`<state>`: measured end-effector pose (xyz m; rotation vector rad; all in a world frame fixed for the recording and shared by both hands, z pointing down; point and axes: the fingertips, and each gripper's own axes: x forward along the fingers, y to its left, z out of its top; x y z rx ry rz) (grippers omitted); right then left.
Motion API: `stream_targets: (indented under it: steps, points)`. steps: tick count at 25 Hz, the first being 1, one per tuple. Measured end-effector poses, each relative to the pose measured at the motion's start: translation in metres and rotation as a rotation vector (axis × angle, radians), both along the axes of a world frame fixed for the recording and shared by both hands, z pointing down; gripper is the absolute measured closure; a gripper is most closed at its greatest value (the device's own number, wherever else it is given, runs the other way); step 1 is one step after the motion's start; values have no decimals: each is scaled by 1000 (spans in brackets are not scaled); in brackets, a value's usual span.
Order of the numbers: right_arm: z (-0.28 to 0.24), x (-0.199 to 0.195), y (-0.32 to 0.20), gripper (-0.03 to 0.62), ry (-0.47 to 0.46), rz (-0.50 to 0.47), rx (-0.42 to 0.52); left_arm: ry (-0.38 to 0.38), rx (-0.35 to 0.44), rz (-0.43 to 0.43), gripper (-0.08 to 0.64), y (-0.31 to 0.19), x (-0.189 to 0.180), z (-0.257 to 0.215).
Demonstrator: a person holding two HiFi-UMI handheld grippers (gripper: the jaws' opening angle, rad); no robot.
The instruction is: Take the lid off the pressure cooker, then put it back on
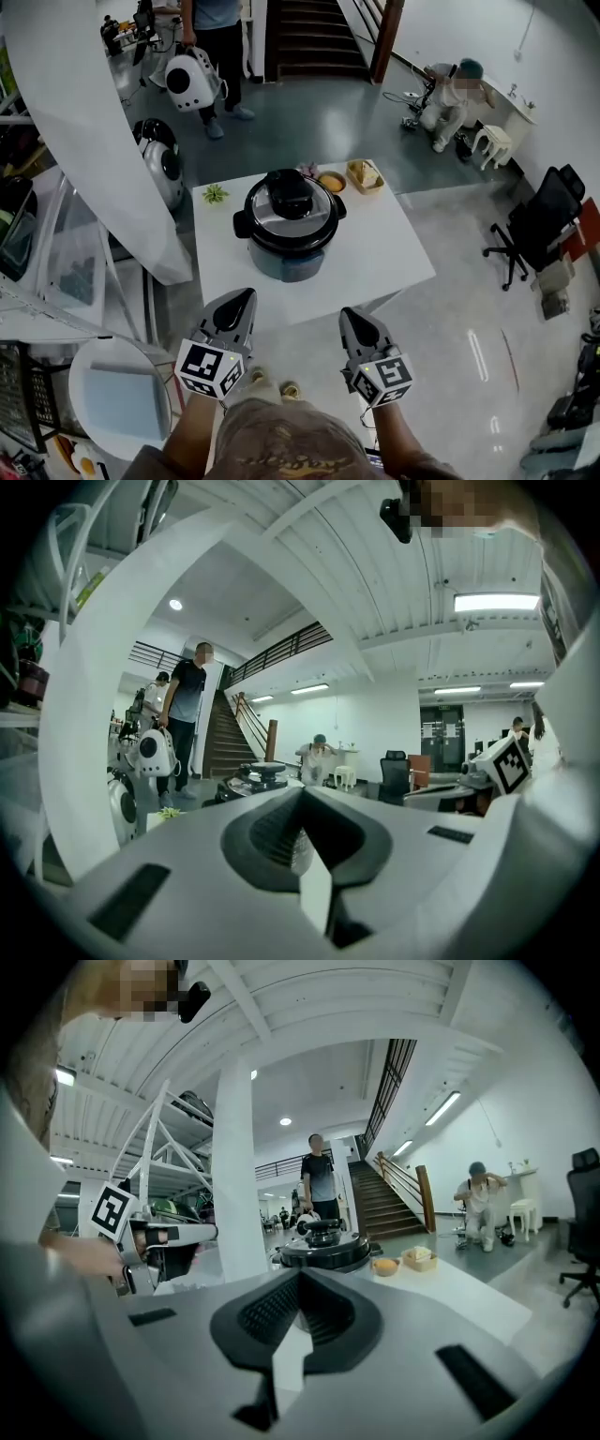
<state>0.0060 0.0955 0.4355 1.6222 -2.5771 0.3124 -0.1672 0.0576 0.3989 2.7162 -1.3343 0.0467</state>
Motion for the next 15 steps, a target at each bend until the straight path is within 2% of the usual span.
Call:
stream_targets:
  steps: [15]
  points:
    - [-8, 6, -91, 597, -13, 12, 6, 41, -5, 22, 555, -92, 16, -4]
